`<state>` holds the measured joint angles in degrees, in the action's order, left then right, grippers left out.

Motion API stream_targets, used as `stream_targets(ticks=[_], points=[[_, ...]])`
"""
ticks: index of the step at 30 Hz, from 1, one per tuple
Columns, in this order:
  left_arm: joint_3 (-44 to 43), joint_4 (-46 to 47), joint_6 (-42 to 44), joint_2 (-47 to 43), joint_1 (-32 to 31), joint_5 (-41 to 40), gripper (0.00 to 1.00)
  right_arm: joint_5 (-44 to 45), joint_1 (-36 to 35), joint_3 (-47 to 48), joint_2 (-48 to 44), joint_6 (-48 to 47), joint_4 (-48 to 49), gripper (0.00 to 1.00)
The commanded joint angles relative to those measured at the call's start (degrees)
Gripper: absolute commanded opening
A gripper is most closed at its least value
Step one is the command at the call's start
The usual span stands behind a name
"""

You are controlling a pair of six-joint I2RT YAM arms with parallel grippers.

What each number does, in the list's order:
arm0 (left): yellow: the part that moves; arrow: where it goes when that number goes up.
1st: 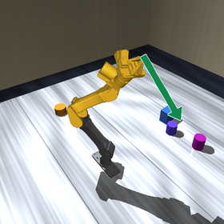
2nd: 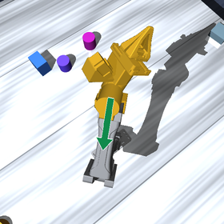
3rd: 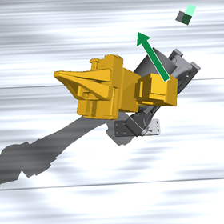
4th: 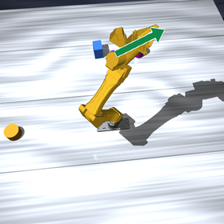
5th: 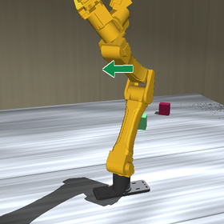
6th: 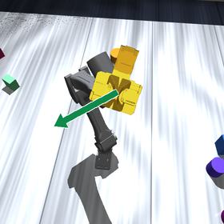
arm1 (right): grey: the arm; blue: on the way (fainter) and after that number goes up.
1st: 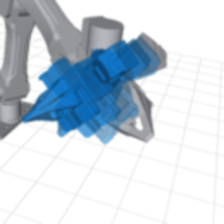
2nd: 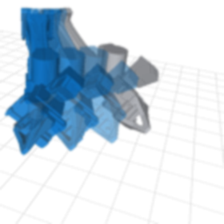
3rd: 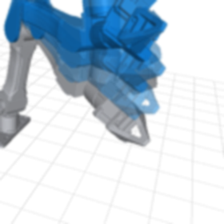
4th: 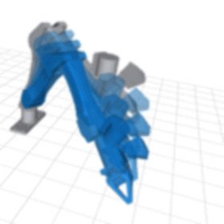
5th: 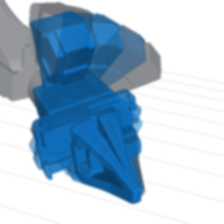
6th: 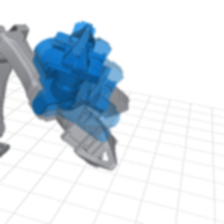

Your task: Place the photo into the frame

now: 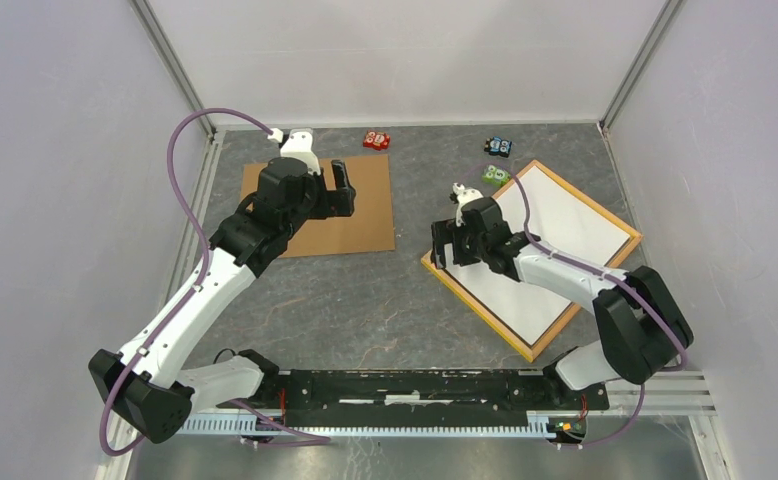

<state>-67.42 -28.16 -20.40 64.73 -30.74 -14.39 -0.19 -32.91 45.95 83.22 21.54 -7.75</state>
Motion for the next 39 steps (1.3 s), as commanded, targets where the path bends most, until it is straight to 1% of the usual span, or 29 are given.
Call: stream_targets(ticks=[1, 4, 7, 11, 13, 18, 20, 22, 24, 25, 26, 28, 29, 32, 35, 39], points=[[0.22, 2.63, 3.62, 0.08, -0.11, 3.06, 1.00, 2.03, 0.29, 3.23, 1.52, -2.38, 1.42, 0.98], [0.09, 2.52, 3.62, 1.08, -0.06, 3.79, 1.00, 0.34, -0.99, 3.82, 2.54, -2.72, 2.32, 0.98], [0.09, 2.50, 3.62, 1.95, -0.04, 3.95, 1.00, 0.47, -3.39, 5.67, 4.98, -2.88, 1.27, 0.98], [0.31, 2.76, 3.55, 4.25, 0.95, 3.91, 1.00, 4.07, -7.49, 10.42, 8.97, -5.54, -1.36, 0.98], [0.36, 2.77, 3.17, 5.87, 1.91, 4.04, 1.00, 4.40, -8.59, 13.18, 10.70, -7.36, -2.11, 0.98], [0.40, 2.63, 1.68, 9.13, 7.35, 4.23, 1.00, 4.14, -8.41, 16.81, 14.16, -10.20, 0.71, 0.98], [0.74, 2.75, 0.84, 9.91, 10.21, 3.74, 1.00, 2.60, -7.93, 20.00, 16.64, -10.21, 0.97, 0.98], [0.89, 2.41, -0.21, 10.84, 12.94, 3.03, 1.00, -2.15, -5.98, 23.81, 19.70, -7.98, 0.65, 0.98], [0.54, 0.75, -2.54, 12.34, 17.64, 5.00, 1.00, -9.87, -2.78, 25.81, 22.47, -2.83, 2.42, 0.98], [0.62, 0.18, -4.02, 13.00, 20.61, 7.83, 1.00, -13.82, -0.80, 25.66, 23.74, 0.00, 4.80, 0.98], [1.21, 0.05, -5.93, 13.84, 24.63, 11.22, 1.00, -18.69, 0.68, 24.68, 24.60, 3.79, 9.39, 0.98], [2.07, 0.09, -9.03, 15.62, 30.51, 15.85, 1.00, -24.58, 2.99, 22.77, 26.56, 10.10, 17.65, 0.98], [2.43, 0.42, -9.69, 16.92, 34.00, 16.44, 1.00, -25.79, 3.69, 22.86, 27.78, 12.21, 20.02, 0.98], [2.34, 1.09, -11.53, 22.35, 37.51, 18.46, 1.00, -26.07, 4.42, 27.69, 32.28, 12.72, 20.42, 0.98], [2.12, 1.94, -13.59, 28.40, 37.86, 20.87, 1.00, -26.39, 4.87, 31.77, 36.29, 13.40, 20.40, 0.97], [3.16, 4.05, -15.34, 33.68, 37.93, 22.42, 1.00, -26.79, 4.98, 33.16, 39.30, 15.44, 22.47, 0.94]])
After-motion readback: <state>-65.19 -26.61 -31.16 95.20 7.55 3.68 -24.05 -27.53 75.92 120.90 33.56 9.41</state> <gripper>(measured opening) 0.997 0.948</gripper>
